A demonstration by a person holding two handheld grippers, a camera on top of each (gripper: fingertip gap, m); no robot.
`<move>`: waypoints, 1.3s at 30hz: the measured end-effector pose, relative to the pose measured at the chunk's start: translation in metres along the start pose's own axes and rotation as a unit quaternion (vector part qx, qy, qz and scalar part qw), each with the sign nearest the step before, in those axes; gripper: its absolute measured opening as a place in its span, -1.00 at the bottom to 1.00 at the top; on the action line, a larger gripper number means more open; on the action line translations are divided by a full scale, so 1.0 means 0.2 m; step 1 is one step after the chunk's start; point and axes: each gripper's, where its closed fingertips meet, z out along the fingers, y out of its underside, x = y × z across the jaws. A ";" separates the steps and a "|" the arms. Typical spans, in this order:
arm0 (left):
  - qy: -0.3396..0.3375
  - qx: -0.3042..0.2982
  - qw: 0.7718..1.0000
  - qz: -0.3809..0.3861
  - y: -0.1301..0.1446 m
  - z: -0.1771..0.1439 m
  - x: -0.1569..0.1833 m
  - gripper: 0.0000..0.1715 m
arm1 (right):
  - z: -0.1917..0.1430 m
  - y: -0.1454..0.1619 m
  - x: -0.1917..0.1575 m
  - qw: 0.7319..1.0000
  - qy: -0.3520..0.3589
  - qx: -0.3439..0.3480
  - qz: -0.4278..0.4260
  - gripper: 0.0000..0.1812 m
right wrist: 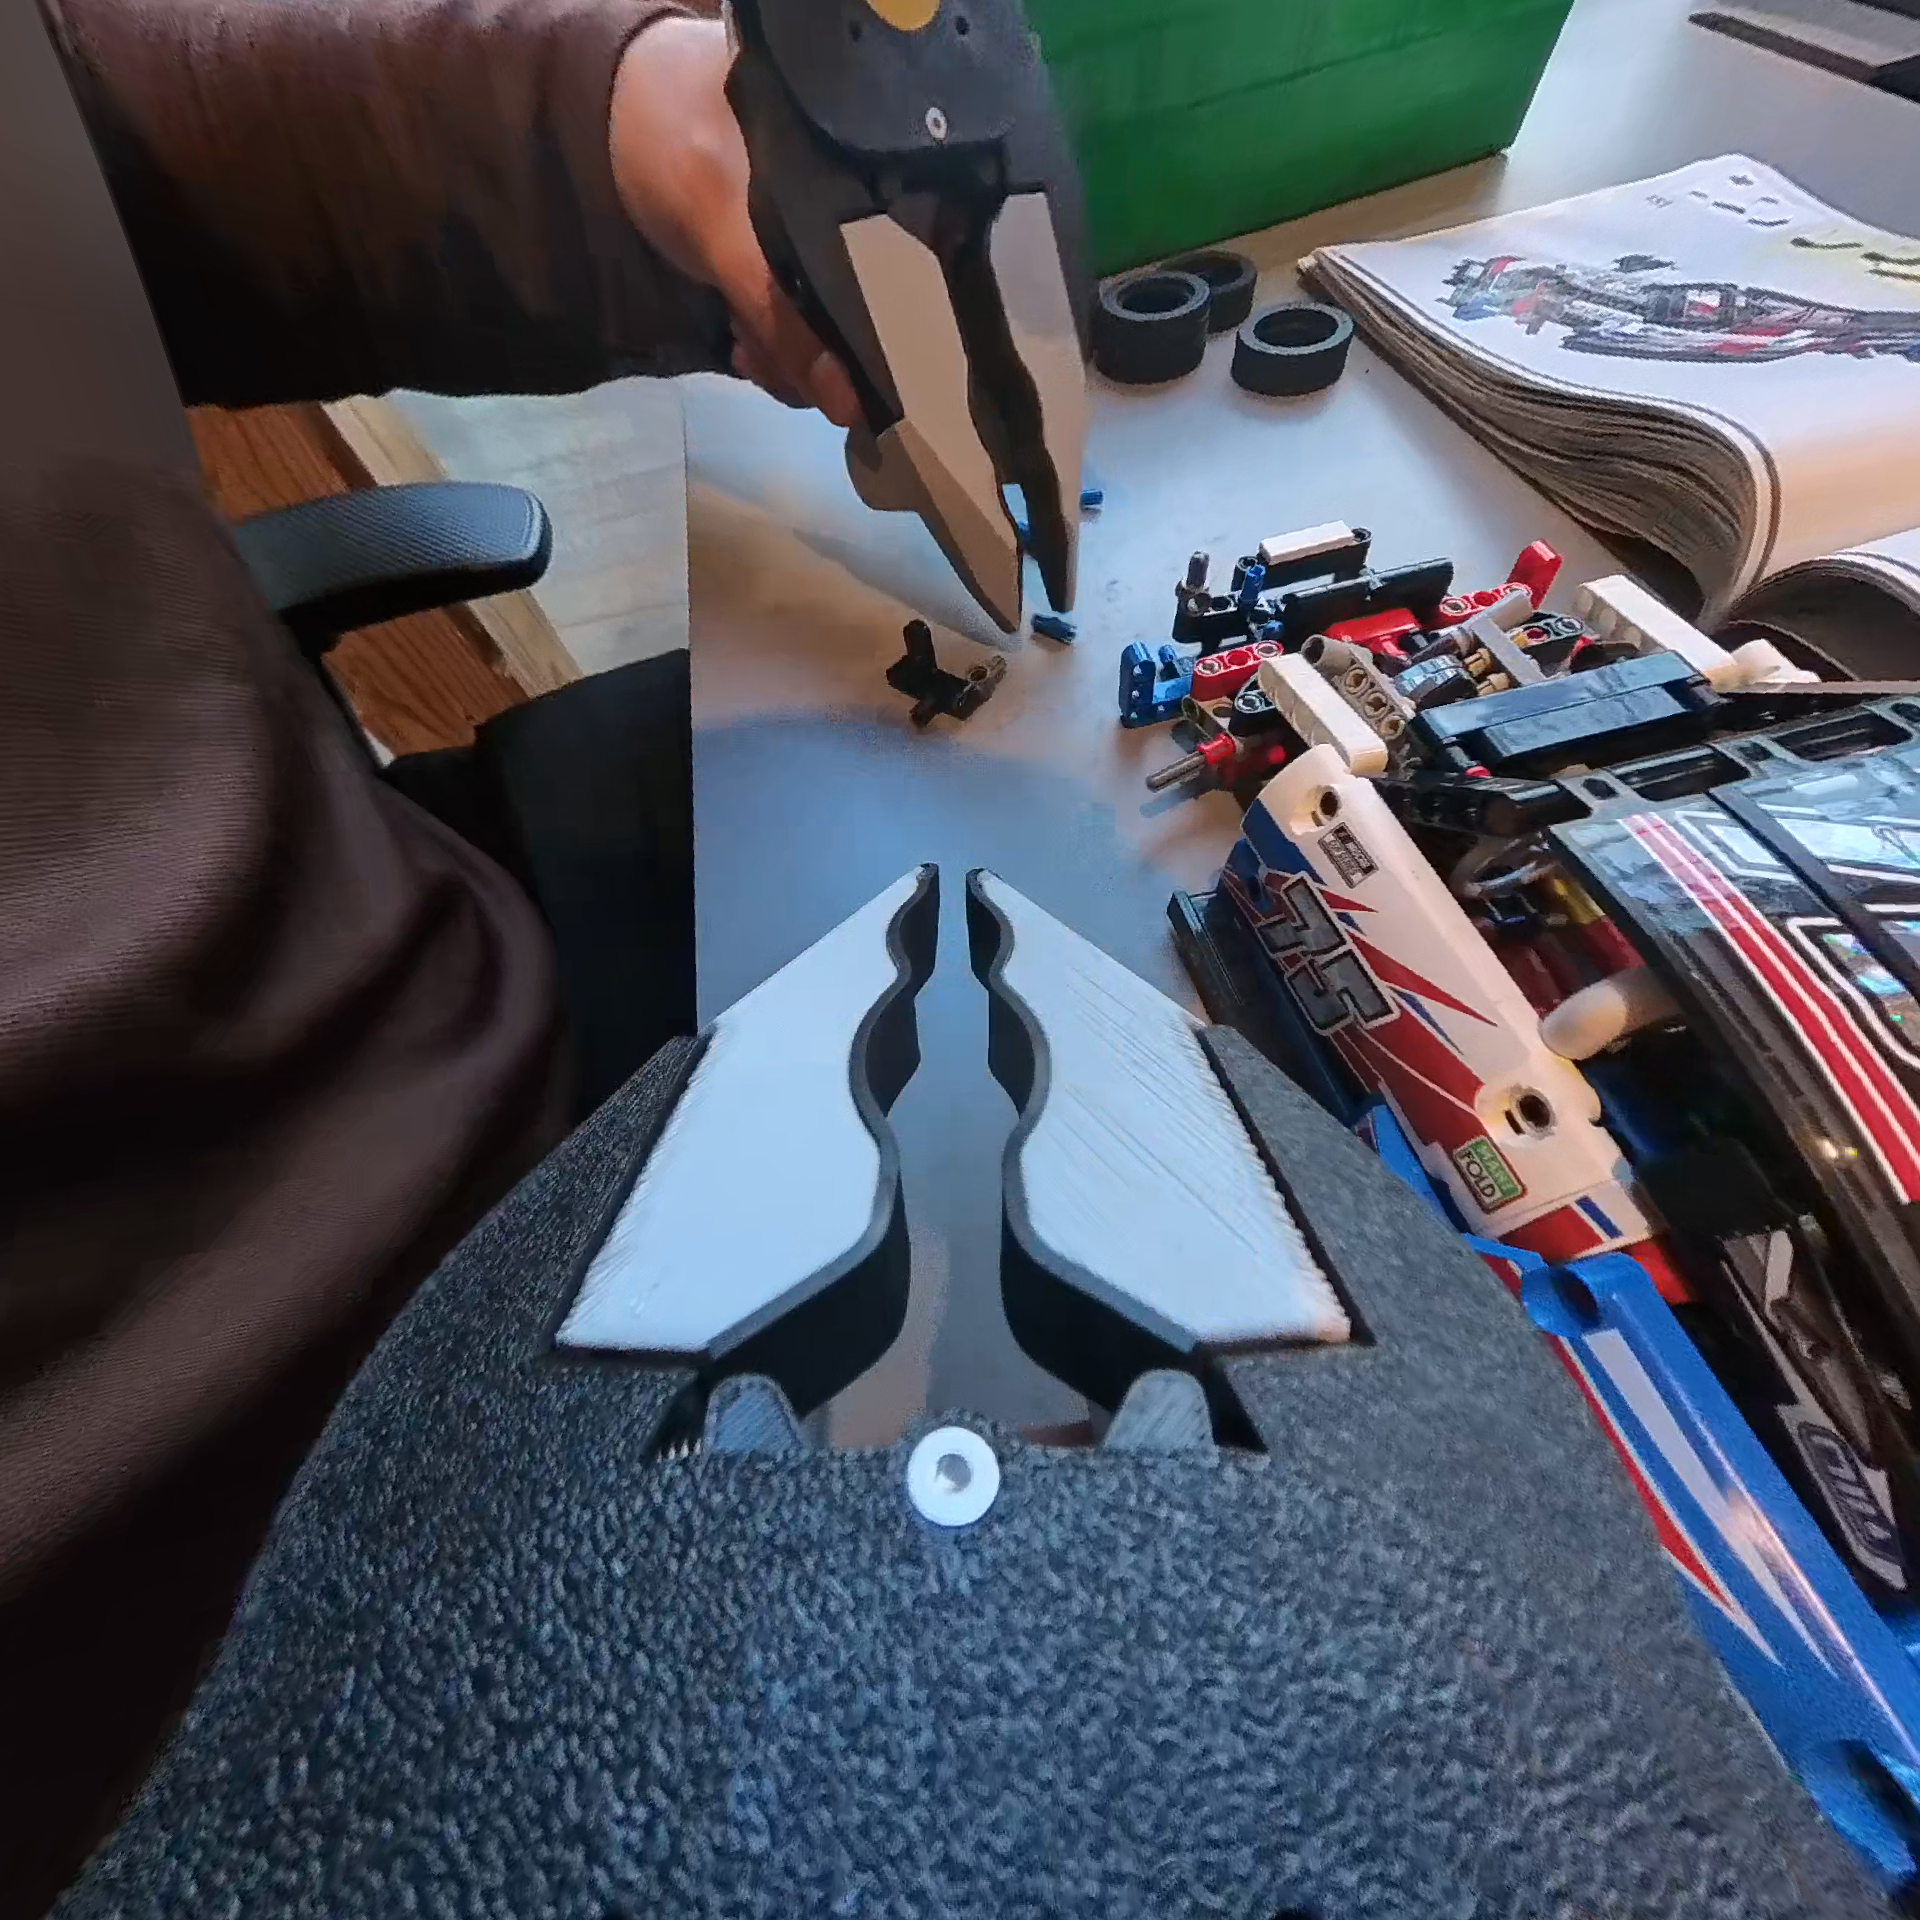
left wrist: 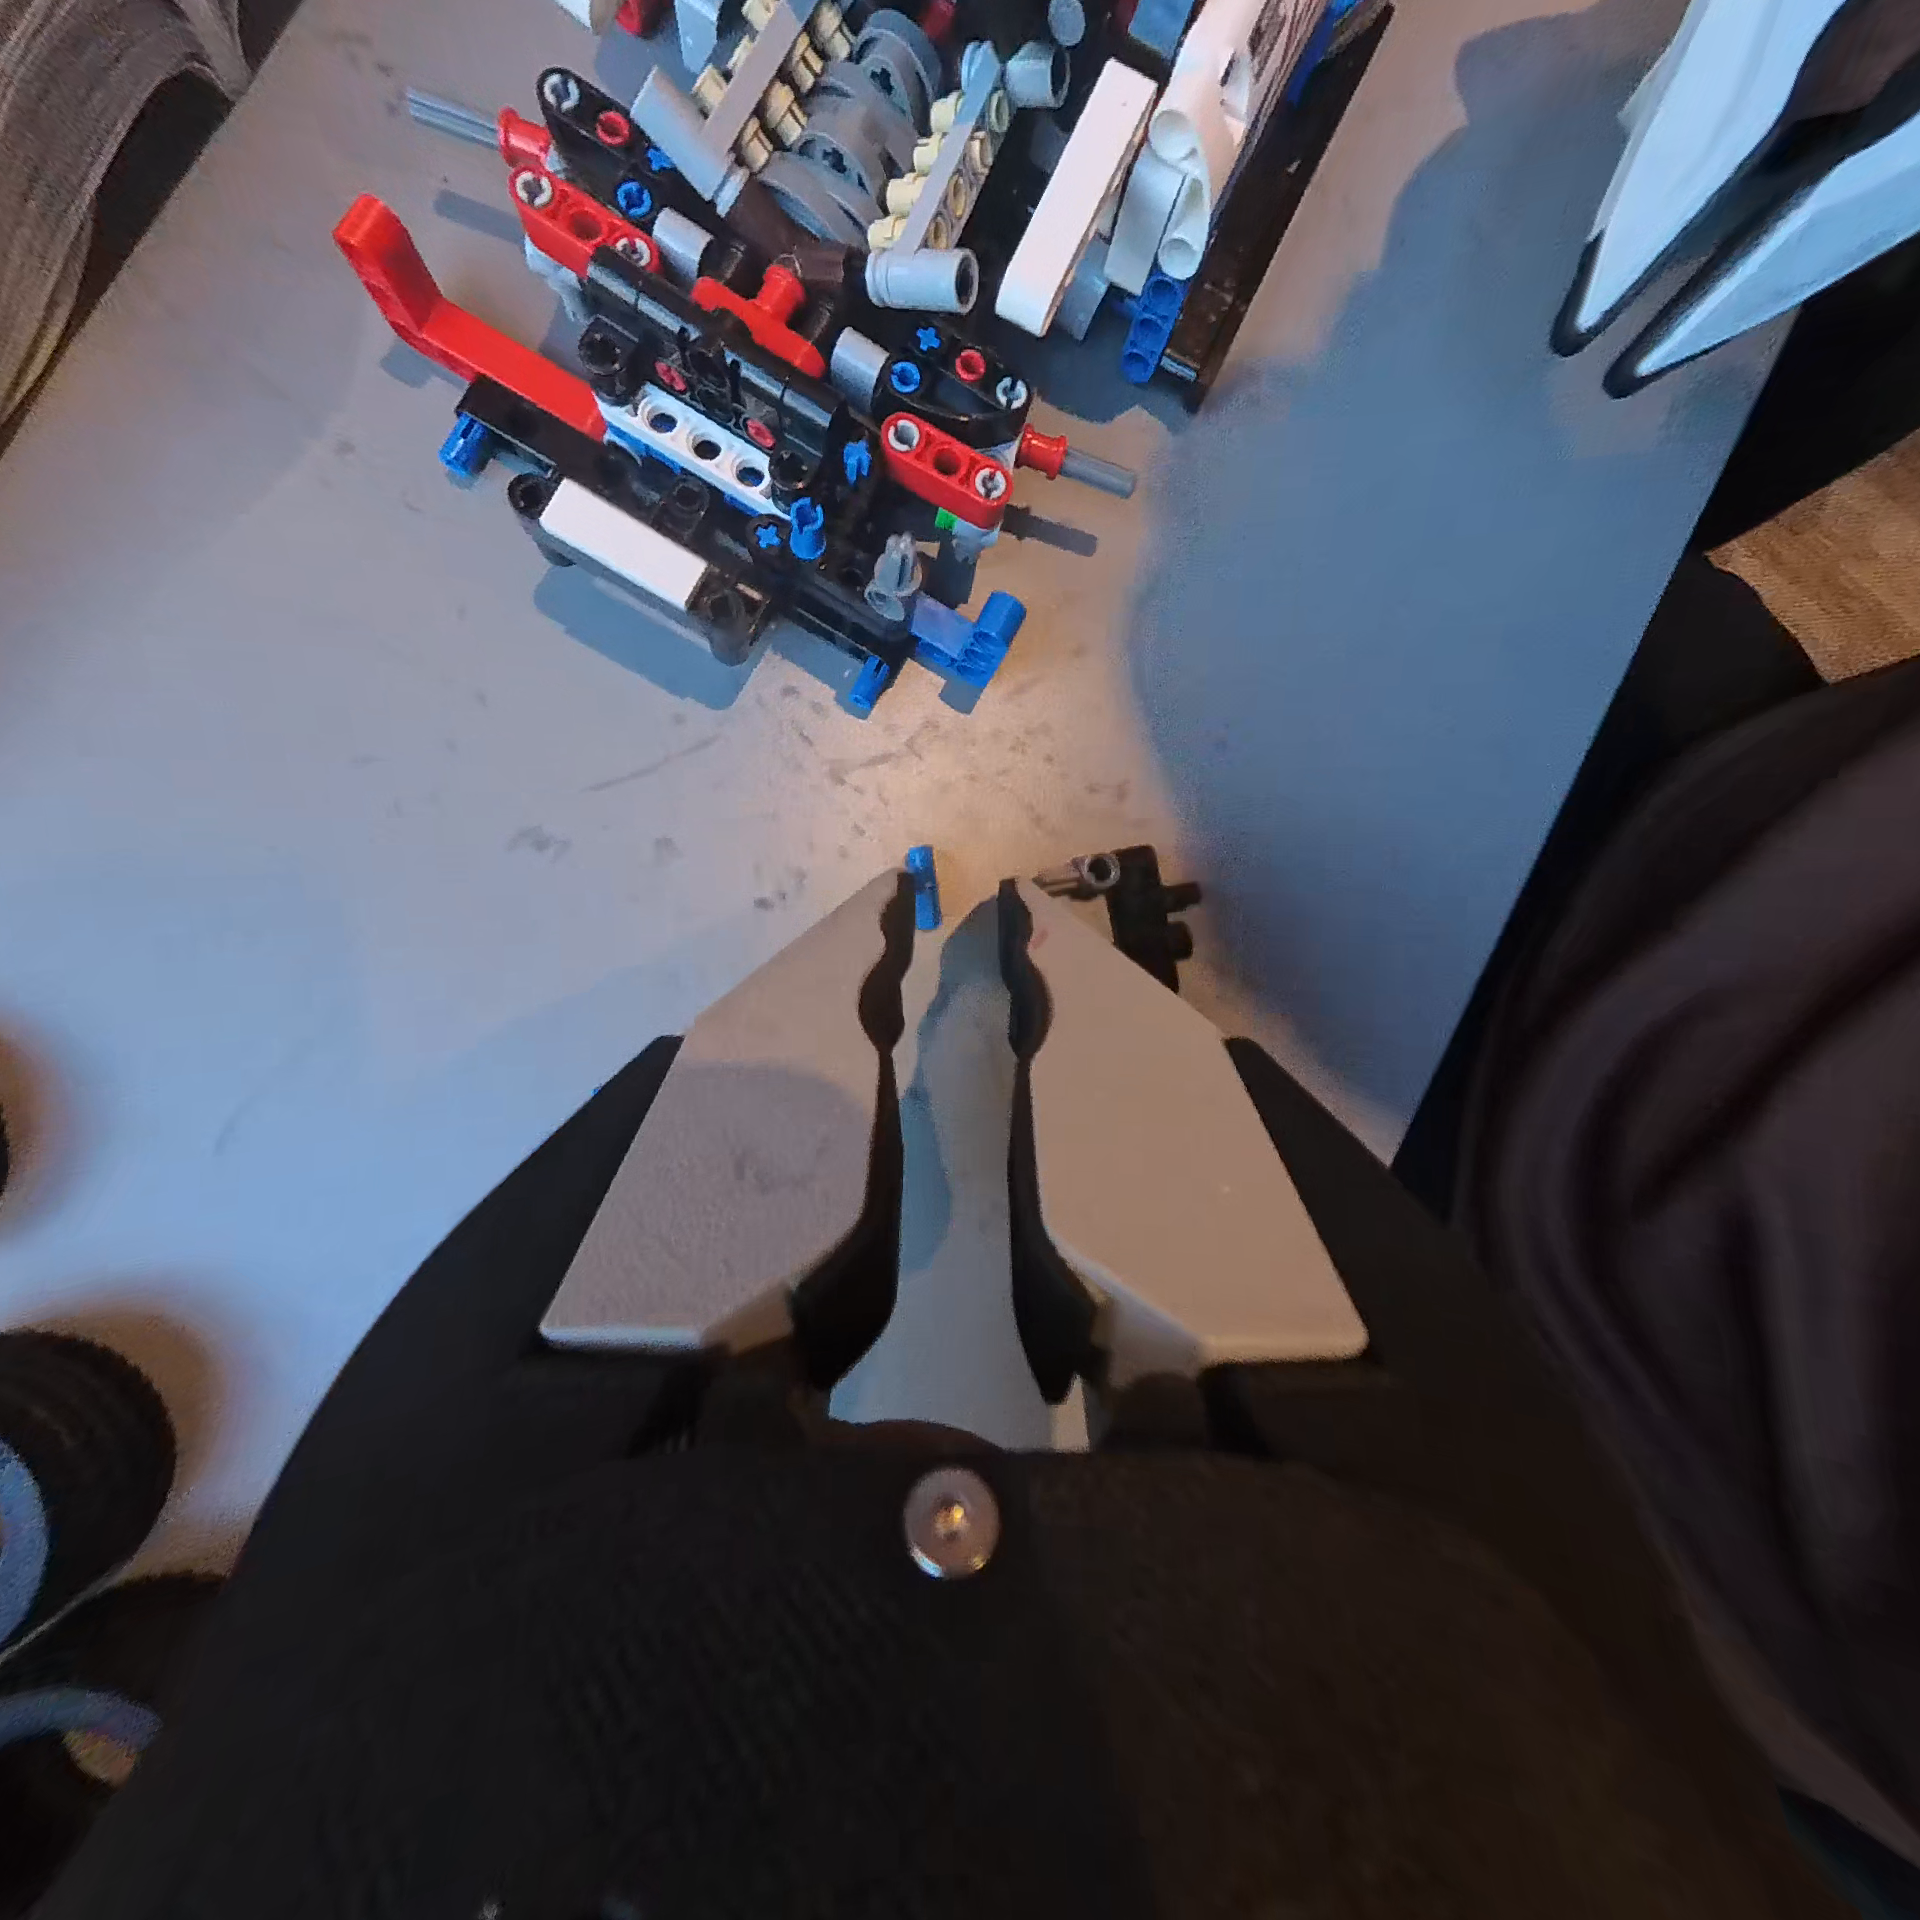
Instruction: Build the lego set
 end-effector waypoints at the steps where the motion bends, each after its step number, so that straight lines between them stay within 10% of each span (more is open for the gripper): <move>1: -0.005 -0.002 1.000 0.002 0.01 0.00 -0.01 -0.85 | 0.00 0.00 0.00 1.000 -0.003 0.001 0.005 -0.95; 23: -0.055 0.056 0.995 0.062 -0.02 0.05 0.03 -0.98 | -0.08 0.08 0.01 0.999 0.043 -0.021 -0.023 -0.97; 39: 0.080 0.084 0.988 0.105 -0.02 0.05 0.04 -0.98 | -0.27 -0.07 0.10 0.993 -0.042 0.109 0.024 -1.00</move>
